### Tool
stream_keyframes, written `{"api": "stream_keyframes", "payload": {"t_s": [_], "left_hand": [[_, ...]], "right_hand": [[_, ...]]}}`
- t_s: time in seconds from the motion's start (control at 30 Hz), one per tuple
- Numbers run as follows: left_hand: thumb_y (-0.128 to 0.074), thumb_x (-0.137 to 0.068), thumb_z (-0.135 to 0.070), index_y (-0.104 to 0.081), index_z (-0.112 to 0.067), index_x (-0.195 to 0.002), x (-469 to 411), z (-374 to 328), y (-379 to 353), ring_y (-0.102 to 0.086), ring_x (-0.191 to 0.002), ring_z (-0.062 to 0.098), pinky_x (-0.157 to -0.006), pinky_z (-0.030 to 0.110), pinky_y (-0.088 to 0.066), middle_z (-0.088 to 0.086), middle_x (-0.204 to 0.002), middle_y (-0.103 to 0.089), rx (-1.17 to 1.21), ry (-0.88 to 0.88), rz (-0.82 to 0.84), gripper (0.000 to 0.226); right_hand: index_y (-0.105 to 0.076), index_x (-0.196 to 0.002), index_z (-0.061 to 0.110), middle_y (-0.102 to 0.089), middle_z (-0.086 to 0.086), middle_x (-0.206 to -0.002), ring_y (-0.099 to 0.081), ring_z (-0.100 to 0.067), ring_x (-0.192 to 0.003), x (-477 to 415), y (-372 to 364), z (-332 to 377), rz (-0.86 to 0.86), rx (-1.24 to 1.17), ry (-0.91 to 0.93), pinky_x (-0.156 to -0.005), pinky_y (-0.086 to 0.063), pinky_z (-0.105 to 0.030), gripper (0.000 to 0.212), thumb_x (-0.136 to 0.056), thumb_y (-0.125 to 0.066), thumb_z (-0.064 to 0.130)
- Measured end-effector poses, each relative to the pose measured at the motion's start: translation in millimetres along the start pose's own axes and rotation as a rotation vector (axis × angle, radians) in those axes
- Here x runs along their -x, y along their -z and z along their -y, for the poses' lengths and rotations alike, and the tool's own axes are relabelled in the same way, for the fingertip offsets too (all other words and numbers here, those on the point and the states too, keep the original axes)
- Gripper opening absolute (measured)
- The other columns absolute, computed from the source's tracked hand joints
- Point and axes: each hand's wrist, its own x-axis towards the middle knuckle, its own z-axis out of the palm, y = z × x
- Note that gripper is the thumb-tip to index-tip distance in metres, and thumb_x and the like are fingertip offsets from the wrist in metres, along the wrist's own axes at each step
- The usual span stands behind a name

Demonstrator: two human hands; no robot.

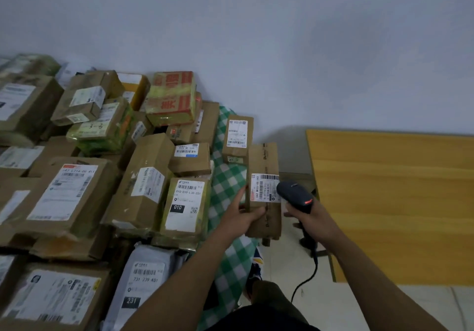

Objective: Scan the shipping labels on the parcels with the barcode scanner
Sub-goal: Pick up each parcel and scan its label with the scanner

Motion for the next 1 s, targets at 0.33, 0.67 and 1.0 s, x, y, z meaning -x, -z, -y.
{"api": "stream_keyframes", "payload": {"t_s": [0.33, 0.67, 1.0], "left_hand": [[-0.077, -0.09, -0.019, -0.027, -0.04, -0.16, -41.0, -72.5, 15.3, -0.055, -0.134, 0.02, -0.118, 0.05, -0.039, -0.002, -0.144, -0.061, -0.519, -0.168, -0.103, 0.089], [-0.076, -0.088, -0.04, -0.017, -0.056, -0.156, -51.7, -75.0, 32.2, -0.056, -0.128, 0.032, -0.108, 0.05, -0.048, 0.007, -0.146, -0.046, -0.784, -0.128, -0.159, 0.091], [-0.07, -0.092, -0.041, -0.005, -0.066, -0.145, -50.7, -69.8, 39.6, -0.057, -0.128, 0.033, -0.101, 0.05, -0.05, 0.008, -0.145, -0.052, -0.845, -0.161, -0.157, 0.088]], "right_hand": [[-0.053, -0.145, 0.026, -0.067, 0.003, -0.131, -0.063, -0.019, -0.12, 17.3, 24.9, 58.3, -0.167, 0.422, 0.213, -0.092, -0.047, -0.03, 0.06, -0.092, -0.079, 0.034], [-0.052, -0.141, 0.028, -0.072, 0.003, -0.115, -0.068, -0.018, -0.102, 24.5, 17.3, 74.3, -0.074, 0.607, 0.215, -0.087, -0.057, -0.035, 0.05, -0.094, -0.07, 0.029], [-0.053, -0.133, 0.029, -0.071, 0.007, -0.112, -0.068, -0.015, -0.099, 24.0, 14.1, 75.9, -0.041, 0.728, 0.226, -0.088, -0.06, -0.039, 0.042, -0.094, -0.067, 0.037]]}}
